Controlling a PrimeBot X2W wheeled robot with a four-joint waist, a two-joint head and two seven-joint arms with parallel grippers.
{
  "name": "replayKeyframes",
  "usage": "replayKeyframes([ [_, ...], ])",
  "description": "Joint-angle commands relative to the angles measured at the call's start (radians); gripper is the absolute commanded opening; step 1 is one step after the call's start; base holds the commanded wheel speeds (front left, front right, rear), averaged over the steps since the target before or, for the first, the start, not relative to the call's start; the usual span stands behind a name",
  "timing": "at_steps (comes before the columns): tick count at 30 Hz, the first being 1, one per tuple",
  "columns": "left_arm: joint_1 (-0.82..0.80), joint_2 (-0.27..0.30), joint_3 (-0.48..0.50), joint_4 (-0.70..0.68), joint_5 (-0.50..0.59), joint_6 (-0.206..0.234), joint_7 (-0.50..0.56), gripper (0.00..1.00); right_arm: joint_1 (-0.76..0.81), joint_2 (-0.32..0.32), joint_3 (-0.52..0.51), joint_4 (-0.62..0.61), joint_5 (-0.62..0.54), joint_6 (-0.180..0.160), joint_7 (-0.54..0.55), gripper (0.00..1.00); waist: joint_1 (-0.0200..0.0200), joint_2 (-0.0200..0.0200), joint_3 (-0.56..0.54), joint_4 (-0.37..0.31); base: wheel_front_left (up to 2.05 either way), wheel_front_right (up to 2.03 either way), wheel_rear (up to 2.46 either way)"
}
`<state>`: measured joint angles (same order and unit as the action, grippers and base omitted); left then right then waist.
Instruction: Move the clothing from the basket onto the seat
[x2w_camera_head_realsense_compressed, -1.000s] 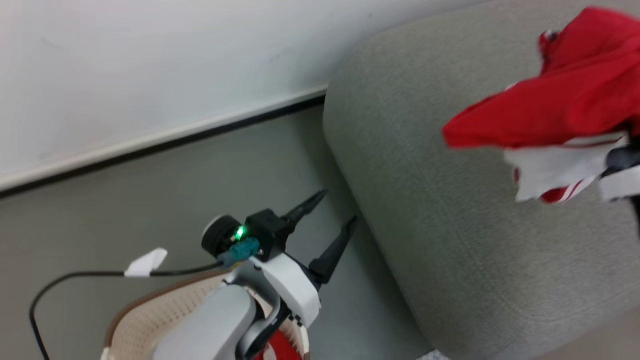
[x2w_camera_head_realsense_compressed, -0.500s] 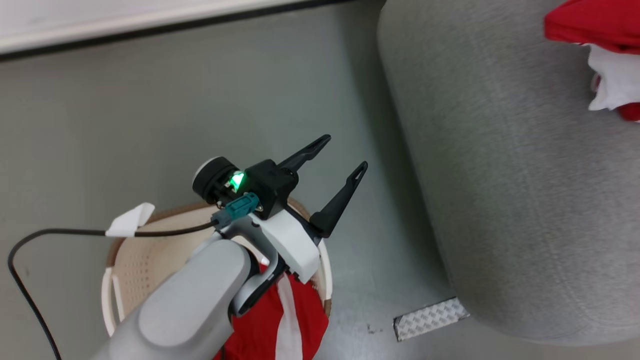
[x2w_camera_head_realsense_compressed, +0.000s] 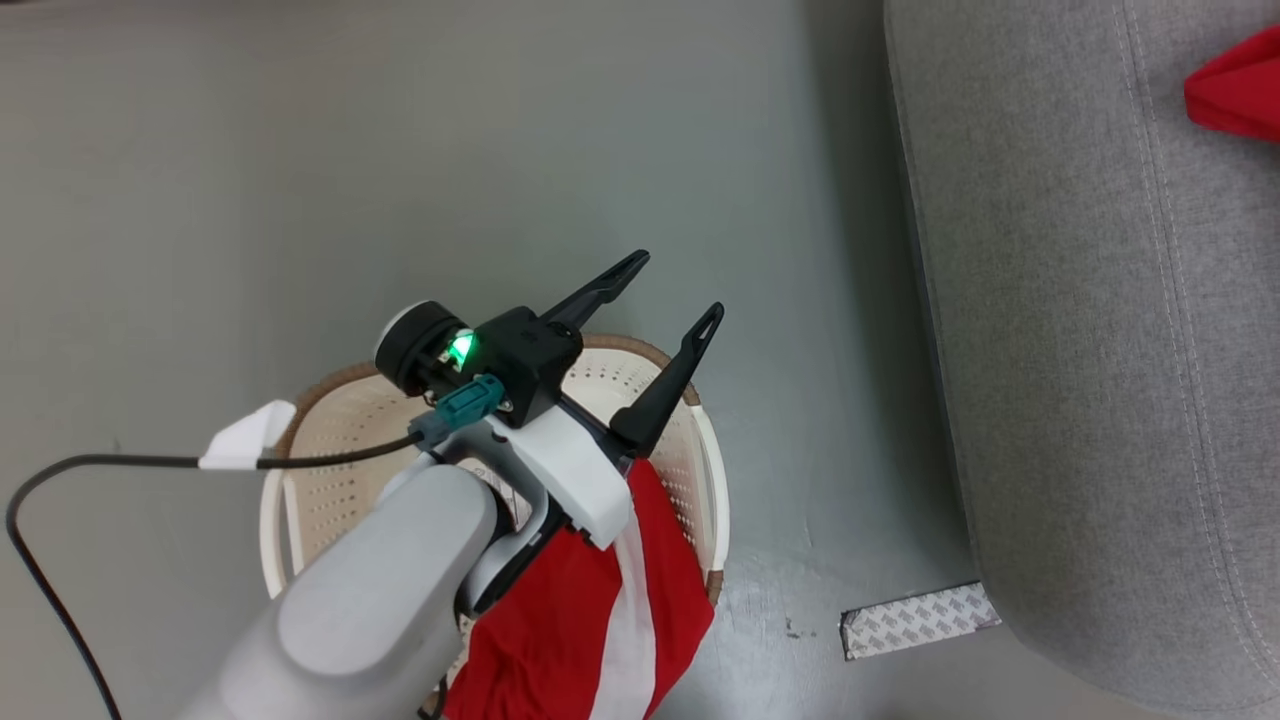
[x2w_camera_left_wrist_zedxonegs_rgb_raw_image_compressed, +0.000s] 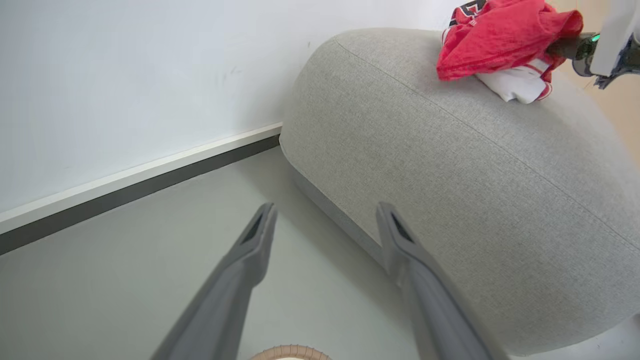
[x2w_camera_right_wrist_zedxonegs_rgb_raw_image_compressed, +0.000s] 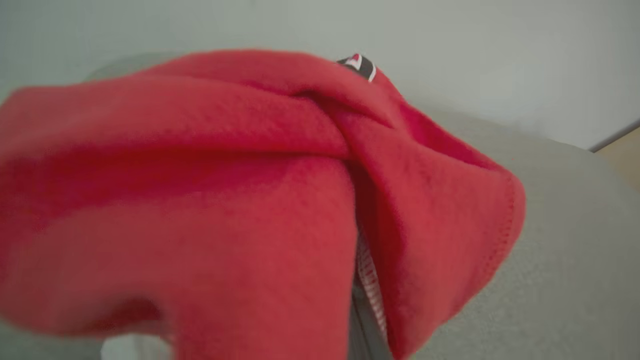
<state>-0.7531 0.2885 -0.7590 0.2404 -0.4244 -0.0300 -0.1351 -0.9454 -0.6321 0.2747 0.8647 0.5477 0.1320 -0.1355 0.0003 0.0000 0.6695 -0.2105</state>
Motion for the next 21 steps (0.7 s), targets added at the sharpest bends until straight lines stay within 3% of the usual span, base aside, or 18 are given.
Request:
replayKeyframes([
  [1,-0.005,-0.006,0.001,0.004,-0.005,0.001,-0.009,1.0,-0.012,-0.011,0.017,0.011,0.019,-0.003,0.026,0.0,-0.0003,0.0,-0.012,0.008,0.0,0.0,0.0],
  [3,-0.002,-0.008,0.0,0.014,-0.007,0.004,-0.02,1.0,-0.007,-0.022,0.054,0.02,0.055,-0.003,0.082,0.04,-0.0003,0.0,-0.025,0.012,0.0,0.0,0.0],
  [5,0.003,-0.014,-0.001,0.025,-0.011,0.004,-0.029,1.0,0.001,-0.038,0.091,0.021,0.094,-0.003,0.135,0.4,-0.0003,0.0,-0.039,0.015,0.0,0.0,0.0],
  [6,0.006,-0.017,-0.002,0.029,-0.013,0.004,-0.031,1.0,0.004,-0.046,0.107,0.018,0.114,-0.003,0.156,0.78,-0.0003,0.0,-0.045,0.016,0.0,0.0,0.0],
  [7,0.008,-0.018,-0.003,0.033,-0.015,0.004,-0.035,1.0,0.007,-0.053,0.121,0.014,0.132,-0.003,0.172,1.0,-0.0003,0.0,-0.051,0.017,0.0,0.0,0.0],
  [13,0.03,-0.02,-0.002,0.062,-0.031,0.007,-0.054,1.0,0.023,-0.088,0.203,-0.004,0.197,-0.003,0.207,1.0,-0.0003,0.0,-0.105,0.012,0.0,0.0,0.0],
  [21,0.1,-0.029,0.01,0.11,-0.07,0.02,-0.086,1.0,0.069,-0.139,0.354,-0.075,0.269,-0.003,0.293,1.0,-0.0003,0.0,-0.256,-0.018,0.0,0.0,0.0],
])
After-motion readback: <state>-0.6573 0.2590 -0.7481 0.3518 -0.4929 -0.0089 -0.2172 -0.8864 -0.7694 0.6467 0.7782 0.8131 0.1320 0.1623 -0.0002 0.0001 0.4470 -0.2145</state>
